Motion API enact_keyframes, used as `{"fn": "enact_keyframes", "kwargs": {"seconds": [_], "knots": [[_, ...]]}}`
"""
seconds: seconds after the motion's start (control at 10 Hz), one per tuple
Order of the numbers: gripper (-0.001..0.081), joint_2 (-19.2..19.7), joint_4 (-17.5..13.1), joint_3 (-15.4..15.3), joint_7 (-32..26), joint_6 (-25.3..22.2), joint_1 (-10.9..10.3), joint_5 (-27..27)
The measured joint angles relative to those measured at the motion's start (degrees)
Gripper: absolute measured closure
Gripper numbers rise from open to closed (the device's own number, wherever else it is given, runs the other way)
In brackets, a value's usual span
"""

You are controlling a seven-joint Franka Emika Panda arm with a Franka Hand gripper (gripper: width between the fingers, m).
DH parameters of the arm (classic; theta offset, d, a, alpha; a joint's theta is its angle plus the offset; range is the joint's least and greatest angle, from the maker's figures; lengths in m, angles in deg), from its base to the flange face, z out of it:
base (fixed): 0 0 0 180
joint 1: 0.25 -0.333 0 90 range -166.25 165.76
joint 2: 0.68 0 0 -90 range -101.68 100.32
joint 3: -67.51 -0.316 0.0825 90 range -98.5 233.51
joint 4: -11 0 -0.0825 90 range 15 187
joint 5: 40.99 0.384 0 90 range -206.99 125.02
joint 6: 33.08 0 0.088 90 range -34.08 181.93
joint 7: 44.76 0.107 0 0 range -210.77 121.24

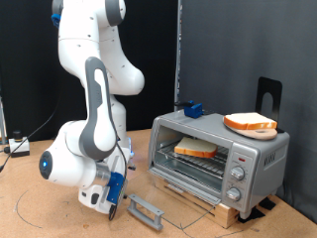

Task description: Make a piece of toast with the oven

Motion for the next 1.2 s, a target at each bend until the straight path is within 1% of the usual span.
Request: {"fn": "enact_keyframes", "kwargs": {"seconds": [0.1,0.3,0.4,0.5,0.7,1.0,1.2], "knots": [[-0.0001,-0.7,0.0,0.0,-0.6,-3.5,0.3,0.0],[-0.0001,-3.1,0.0,0.0,-3.3,-9.9,1.6,0.0],[-0.0001,-4.4,0.0,0.0,-4.3,-12.7,2.2,-0.1],[-0.0001,-5.9,0.3,0.0,-5.2,-14.5,2.4,-0.1],[-0.0001,-9.4,1.5,-0.4,-5.9,-16.1,2.4,0.1],[-0.0001,-14.4,2.7,-2.3,-5.9,-19.0,2.1,0.5],[-0.0001,-17.5,3.5,-3.5,-5.9,-20.9,1.9,1.6]]}}
